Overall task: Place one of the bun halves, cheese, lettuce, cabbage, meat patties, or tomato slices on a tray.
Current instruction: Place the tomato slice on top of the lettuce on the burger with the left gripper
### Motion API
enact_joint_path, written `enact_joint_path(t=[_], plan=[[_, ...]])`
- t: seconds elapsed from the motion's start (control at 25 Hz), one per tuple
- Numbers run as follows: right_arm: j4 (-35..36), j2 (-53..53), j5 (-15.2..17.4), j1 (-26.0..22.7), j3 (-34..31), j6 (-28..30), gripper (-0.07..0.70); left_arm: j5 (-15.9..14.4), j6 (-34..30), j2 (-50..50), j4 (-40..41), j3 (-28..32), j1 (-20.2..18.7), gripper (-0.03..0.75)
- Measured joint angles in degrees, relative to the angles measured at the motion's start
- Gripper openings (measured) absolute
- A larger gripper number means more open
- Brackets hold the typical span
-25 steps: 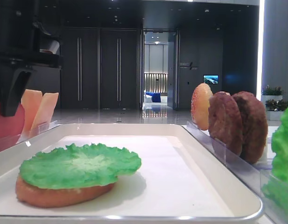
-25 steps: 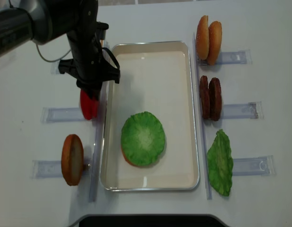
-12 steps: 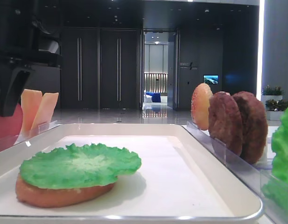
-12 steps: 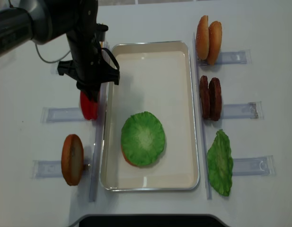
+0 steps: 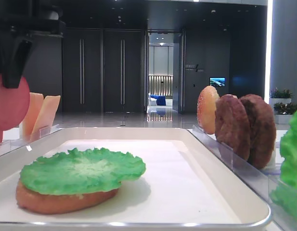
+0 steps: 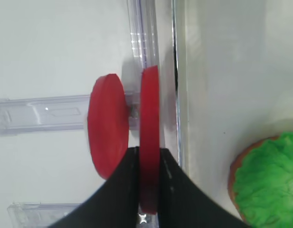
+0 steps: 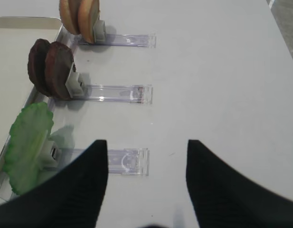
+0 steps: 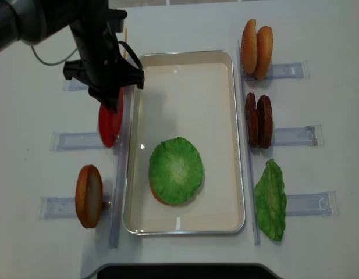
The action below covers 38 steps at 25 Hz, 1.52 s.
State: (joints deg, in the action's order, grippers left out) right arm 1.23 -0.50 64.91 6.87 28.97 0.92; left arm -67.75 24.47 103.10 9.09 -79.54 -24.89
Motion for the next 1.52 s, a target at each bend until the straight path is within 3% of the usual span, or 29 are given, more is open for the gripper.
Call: enact_joint_path(t=[0.2, 0.68, 1.12, 1.52], plan=[[0.0, 0.0, 0.0, 0.0, 0.0, 0.0, 0.360, -1.5, 0.0, -1.9, 0.0, -1.0, 0.0, 0.060], [0.0, 0.0, 0.0, 0.0, 0.0, 0.0, 0.360, -1.8, 0.4, -3.3, -3.5, -1.1, -0.2, 0.060], [0.0, 0.0, 0.0, 0.0, 0.0, 0.0, 0.360, -1.8, 4.9, -5.1, -2.5, -1.0, -9.6, 0.060], [0.0, 0.0, 0.0, 0.0, 0.0, 0.0, 0.360, -1.8, 7.8, -11.6, -1.7, 8.9, -10.9, 0.058]])
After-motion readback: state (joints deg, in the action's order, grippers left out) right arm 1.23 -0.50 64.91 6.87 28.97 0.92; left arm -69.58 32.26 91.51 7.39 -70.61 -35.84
